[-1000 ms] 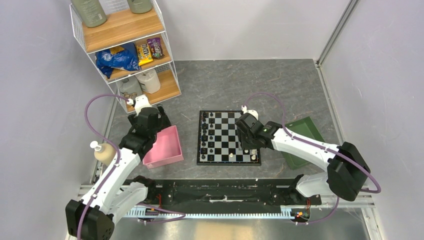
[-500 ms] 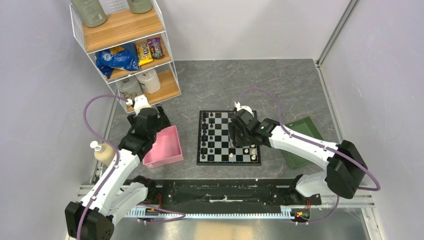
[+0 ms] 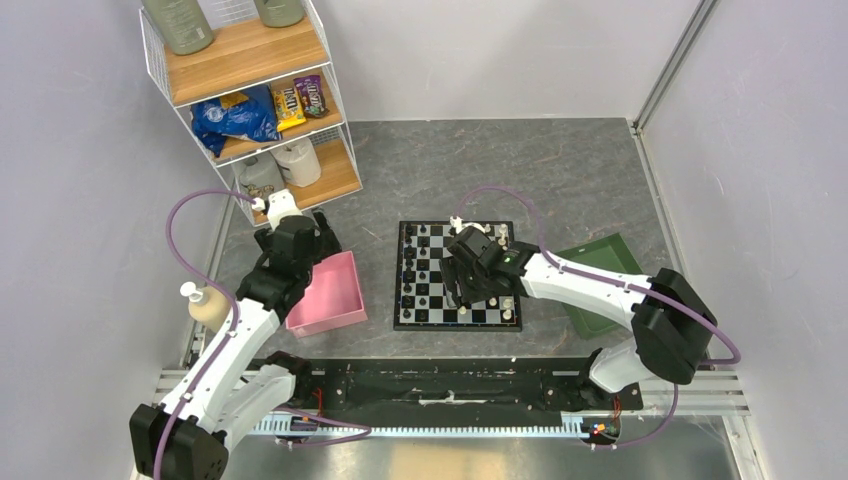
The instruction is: Set up the chess pieces on the board
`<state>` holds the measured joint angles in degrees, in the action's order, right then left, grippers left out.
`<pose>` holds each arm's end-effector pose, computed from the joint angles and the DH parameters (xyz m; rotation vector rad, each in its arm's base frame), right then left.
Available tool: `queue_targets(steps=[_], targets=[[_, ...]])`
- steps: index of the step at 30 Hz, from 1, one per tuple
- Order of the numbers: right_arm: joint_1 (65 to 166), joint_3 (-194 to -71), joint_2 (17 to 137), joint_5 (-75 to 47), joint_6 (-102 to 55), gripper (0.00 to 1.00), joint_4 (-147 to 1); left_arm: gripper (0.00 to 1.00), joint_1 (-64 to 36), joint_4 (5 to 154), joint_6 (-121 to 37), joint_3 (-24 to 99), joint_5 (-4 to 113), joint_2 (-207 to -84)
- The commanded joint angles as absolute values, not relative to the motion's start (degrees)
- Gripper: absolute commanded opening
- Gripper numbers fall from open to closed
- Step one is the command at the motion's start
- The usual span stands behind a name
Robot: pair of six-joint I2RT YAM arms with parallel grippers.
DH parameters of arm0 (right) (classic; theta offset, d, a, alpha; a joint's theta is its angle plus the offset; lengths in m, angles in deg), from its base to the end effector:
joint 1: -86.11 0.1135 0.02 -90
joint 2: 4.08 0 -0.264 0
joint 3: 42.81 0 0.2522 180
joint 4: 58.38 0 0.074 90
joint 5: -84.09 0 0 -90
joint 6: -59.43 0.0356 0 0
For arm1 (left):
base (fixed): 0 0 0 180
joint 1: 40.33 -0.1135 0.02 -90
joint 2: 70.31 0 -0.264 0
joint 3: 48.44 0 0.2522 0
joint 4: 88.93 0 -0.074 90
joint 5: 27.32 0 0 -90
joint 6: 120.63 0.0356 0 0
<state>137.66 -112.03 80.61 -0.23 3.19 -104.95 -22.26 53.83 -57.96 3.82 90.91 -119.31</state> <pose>0.1831 0.2249 0.2124 -0.3838 2.6675 0.3563 0.1820 -0.0417 0.2682 -0.4426 2.0387 0.0552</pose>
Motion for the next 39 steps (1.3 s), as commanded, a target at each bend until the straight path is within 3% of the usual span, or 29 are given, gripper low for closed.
queue_targets(steps=[1, 16, 39], targets=[[137.93, -114.14, 80.9, -1.35, 1.98, 0.79, -102.29, 1.0, -22.58, 55.51, -57.71, 4.96, 92.21, -118.46], [139.44, -114.6, 83.88, 0.93, 5.04, 0.69, -104.0, 1.0, -22.83, 53.24, -56.56, 4.02, 93.75, -115.12], [140.52, -115.3, 86.08, 4.56, 6.79, 0.4, -105.88, 1.0, -22.92, 54.42, -57.18, 3.82, 93.27, -117.47]])
